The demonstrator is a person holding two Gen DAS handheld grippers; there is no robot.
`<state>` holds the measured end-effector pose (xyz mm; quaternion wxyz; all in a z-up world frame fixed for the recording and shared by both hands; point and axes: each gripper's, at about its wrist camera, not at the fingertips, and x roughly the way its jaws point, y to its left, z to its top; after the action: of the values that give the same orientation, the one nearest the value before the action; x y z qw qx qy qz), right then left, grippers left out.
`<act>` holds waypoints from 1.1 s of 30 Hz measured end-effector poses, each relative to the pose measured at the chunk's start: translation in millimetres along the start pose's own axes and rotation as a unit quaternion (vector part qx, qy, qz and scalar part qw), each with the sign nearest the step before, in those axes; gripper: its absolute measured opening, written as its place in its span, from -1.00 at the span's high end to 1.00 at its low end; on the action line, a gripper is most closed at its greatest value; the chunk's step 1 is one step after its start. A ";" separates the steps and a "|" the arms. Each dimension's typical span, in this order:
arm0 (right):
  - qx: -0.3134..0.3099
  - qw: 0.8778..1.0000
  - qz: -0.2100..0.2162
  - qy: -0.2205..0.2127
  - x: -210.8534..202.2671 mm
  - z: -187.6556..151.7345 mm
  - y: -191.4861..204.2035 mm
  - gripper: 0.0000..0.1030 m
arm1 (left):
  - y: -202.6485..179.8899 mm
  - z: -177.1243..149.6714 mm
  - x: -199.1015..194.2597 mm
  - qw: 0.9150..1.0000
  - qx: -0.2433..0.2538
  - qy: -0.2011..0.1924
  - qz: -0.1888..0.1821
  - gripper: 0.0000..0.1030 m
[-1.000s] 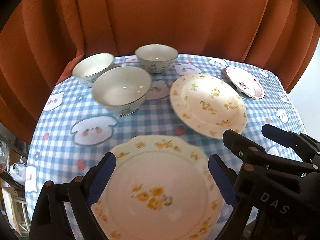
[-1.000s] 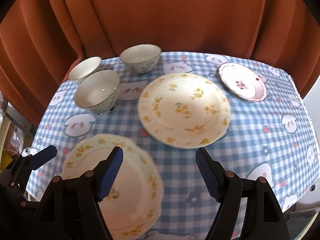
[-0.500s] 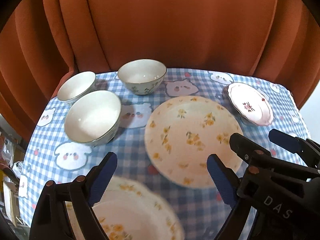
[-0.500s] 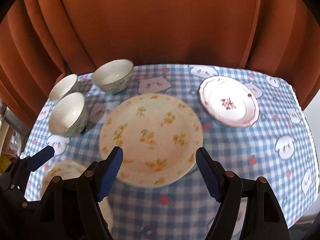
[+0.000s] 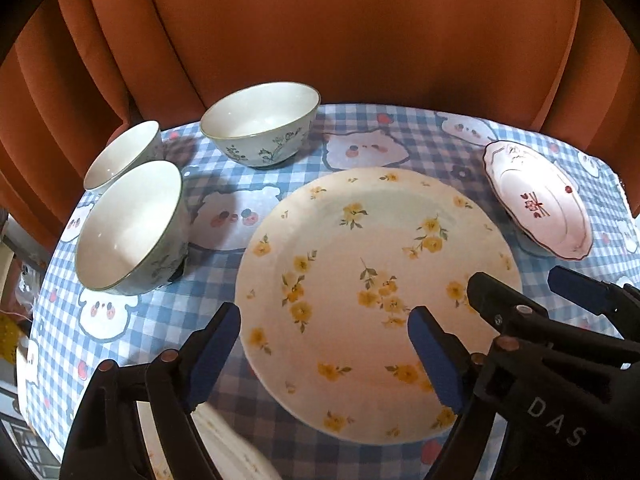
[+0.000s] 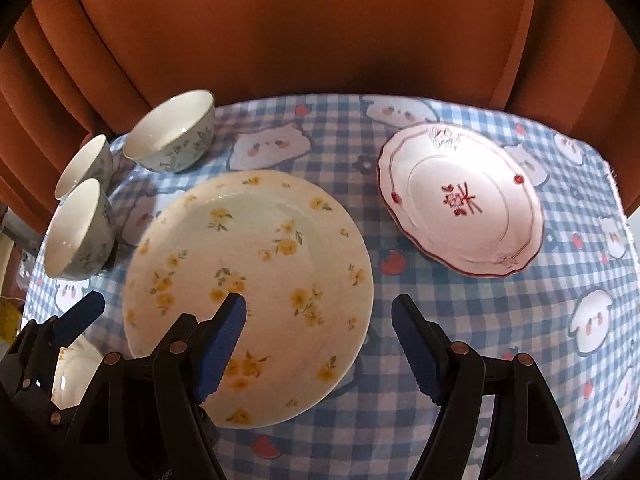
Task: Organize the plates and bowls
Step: 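Move both tools to the flat yellow-floral plate and grip its rim, then lift the flat yellow-floral plate with both tools toward the deep plate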
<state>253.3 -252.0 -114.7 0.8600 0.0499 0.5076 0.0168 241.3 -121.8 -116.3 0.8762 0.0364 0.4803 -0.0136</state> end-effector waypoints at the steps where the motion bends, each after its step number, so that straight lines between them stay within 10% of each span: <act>1: 0.002 1.000 0.003 0.001 2.9 0.4 -0.9 -0.51 | 0.0 0.9 2.2 1.000 0.001 -0.001 0.004 -0.69; 33: 0.007 0.999 -0.034 0.031 42.1 5.7 0.8 -0.33 | 9.0 9.6 40.6 0.998 0.031 0.044 0.018 -0.49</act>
<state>278.7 -248.3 -148.6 0.8433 0.0380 0.5359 -0.0142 271.8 -113.2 -144.9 0.8526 0.0730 0.5173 -0.0110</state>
